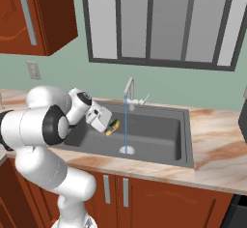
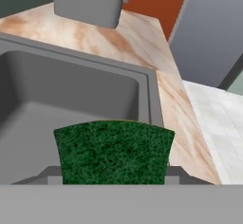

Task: Soak the sponge with water for a few seconds and then drop it inside the sink.

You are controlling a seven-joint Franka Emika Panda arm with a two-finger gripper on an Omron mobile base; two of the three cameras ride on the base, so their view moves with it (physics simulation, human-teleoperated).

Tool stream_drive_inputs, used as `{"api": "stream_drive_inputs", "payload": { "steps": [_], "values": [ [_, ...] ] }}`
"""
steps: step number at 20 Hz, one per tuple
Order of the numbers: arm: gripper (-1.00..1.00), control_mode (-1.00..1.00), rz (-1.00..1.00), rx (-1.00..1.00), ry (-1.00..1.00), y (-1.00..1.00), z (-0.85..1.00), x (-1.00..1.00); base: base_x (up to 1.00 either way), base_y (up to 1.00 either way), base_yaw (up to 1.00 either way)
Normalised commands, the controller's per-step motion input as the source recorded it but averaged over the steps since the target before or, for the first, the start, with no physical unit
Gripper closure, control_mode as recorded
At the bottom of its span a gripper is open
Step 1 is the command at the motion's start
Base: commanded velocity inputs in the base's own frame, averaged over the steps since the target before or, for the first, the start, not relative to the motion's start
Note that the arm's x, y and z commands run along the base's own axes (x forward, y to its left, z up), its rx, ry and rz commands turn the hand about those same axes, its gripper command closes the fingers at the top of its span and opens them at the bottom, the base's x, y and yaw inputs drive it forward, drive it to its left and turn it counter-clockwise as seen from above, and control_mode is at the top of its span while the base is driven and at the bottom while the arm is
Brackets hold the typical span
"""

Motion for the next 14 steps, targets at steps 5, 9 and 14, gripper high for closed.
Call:
{"api": "stream_drive_inputs", "payload": {
  "steps": [5, 9, 14],
  "values": [
    [1.0, -1.0, -0.03, 0.0, 0.0, -0.01, -0.06, 0.11, 0.0, 0.0, 0.0],
    [1.0, -1.0, -0.02, 0.0, 0.0, -0.08, -0.08, 0.2, 0.0, 0.0, 0.0],
    [1.0, -1.0, -0.02, 0.0, 0.0, -0.13, -0.15, 0.3, 0.0, 0.0, 0.0]
  ]
}}
